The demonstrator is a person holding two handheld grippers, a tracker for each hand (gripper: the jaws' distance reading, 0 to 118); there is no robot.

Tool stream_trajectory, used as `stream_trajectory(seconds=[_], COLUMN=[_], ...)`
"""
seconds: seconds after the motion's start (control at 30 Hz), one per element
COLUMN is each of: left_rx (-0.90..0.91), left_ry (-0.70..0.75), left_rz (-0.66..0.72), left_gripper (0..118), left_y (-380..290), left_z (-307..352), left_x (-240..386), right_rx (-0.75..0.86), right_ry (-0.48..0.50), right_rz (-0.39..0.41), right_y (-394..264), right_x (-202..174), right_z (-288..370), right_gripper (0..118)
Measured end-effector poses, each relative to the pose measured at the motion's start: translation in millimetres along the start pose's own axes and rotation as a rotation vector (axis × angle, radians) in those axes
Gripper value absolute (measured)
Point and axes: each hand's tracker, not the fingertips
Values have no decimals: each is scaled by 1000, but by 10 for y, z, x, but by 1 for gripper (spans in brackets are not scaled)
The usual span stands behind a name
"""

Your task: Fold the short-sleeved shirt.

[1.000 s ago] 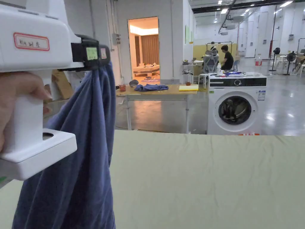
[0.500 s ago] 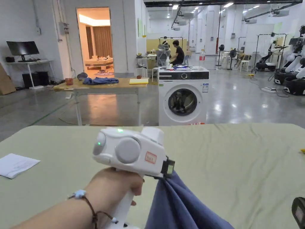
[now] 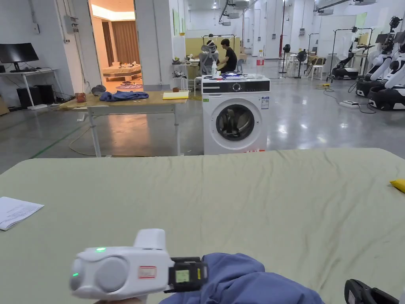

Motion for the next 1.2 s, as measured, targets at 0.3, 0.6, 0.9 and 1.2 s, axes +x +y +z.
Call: stream_trajectory(seconds=[0.3,0.6,0.9,1.2], left_rx=[623,647,523,-188], left_ry=[354,474,434,284], left_rz=[-133,-172,-138,168], left_gripper=[0,0,0,79], left_y=[-1085,-1598,-1253,-485], left_z=[1535,1734,1631,183], left_x=[38,64,87,-1040], right_rx=[342,409,243,144], right_ry=[17,-33,12,72], right_rz=[94,70,-6,-14], right_y=[-99,-212,-167,-114], right_x=[-280,-353,-216,-244], right_z=[228,433,395,292], right_gripper=[0,0,0,0])
